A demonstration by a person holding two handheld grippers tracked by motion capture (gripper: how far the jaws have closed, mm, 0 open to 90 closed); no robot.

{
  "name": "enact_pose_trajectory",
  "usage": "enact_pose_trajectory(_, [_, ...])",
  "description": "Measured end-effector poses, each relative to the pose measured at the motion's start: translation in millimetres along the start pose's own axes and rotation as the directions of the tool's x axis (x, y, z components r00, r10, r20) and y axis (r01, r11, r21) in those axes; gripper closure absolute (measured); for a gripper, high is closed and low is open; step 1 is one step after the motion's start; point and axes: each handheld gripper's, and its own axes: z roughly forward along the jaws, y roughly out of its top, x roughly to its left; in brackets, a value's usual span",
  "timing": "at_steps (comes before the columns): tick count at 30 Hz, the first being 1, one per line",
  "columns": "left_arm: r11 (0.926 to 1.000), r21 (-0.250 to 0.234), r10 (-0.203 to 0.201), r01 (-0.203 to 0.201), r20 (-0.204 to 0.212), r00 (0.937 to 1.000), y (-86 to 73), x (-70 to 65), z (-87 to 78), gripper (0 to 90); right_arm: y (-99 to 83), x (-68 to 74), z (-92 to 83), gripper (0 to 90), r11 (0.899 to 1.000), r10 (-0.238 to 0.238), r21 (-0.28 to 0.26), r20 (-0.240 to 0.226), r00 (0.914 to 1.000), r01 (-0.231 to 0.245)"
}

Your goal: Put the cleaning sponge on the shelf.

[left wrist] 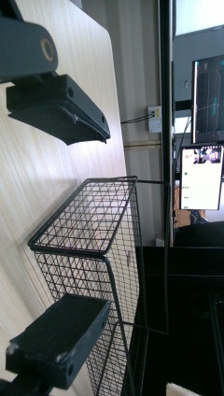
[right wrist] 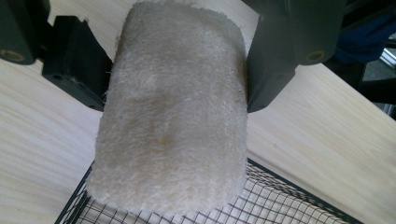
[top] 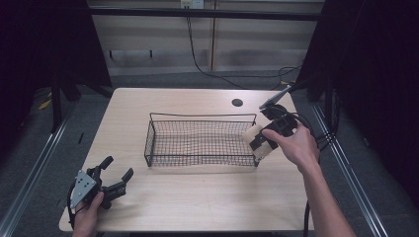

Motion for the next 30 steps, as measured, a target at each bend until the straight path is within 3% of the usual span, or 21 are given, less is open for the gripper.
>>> enact_pose_trajectory(16, [1.0,-0.001,0.003,-0.003,0.0,1.0,0.1,0.3,0.0,15.7,18.9,-4.8,13.3,27.8,0.998,0.059,-0.007,-0.008,0.9982,-0.059])
enact_pose_trajectory(30, [1.0,0.0,0.004,-0.004,0.001,1.0,0.1,0.4,0.0,15.7,36.0,-2.0,31.5,27.8,0.998,0.068,-0.015,-0.042,0.9968,-0.069])
